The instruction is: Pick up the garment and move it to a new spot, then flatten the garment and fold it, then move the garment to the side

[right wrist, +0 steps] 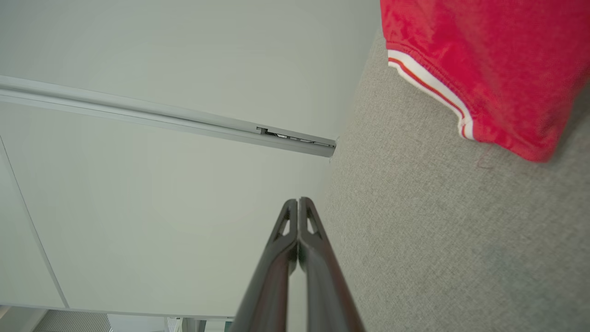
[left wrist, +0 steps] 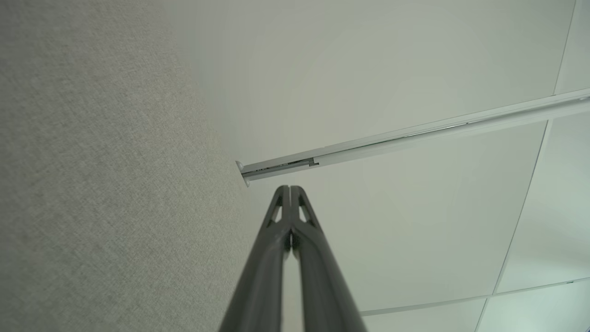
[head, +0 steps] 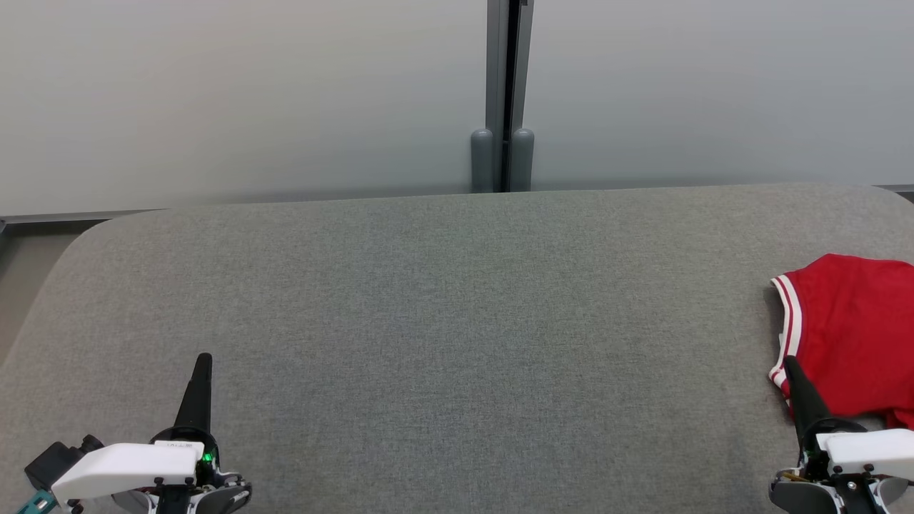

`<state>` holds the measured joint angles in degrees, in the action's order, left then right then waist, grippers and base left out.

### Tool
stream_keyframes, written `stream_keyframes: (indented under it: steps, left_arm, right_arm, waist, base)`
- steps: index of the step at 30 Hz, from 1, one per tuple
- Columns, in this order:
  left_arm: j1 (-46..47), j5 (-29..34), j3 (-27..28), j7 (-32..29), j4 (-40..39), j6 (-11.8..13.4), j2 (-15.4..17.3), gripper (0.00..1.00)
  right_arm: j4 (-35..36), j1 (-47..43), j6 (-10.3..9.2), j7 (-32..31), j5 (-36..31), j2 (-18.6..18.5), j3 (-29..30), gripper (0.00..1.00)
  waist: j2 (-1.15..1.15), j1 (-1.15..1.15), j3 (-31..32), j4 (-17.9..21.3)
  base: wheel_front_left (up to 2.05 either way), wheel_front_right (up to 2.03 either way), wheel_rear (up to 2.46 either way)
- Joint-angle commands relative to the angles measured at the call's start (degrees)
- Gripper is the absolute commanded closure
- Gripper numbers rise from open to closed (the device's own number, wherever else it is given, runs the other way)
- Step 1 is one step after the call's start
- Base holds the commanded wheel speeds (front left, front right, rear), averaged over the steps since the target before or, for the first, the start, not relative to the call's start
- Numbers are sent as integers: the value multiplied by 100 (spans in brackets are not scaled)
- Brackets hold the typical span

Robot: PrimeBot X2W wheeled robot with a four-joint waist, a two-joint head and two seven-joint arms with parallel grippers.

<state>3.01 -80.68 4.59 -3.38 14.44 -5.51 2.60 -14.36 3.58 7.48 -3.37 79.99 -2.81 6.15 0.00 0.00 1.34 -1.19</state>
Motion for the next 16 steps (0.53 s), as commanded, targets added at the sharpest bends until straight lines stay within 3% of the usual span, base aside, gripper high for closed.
stream_keyframes:
  steps: [1,16]
  left_arm:
    - [171,-102,41,-34,-46,-53,36,100]
    - [285,-717,140,-205,-48,-149,40,100]
  right_arm:
    - [39,94,2,-37,130,-27,19,100]
    - [40,215,2,-206,760,-21,36,100]
  waist:
    - [0,0,-6,5]
    - [0,0,-82,64]
  base:
    - [0,0,0]
    - [0,0,0]
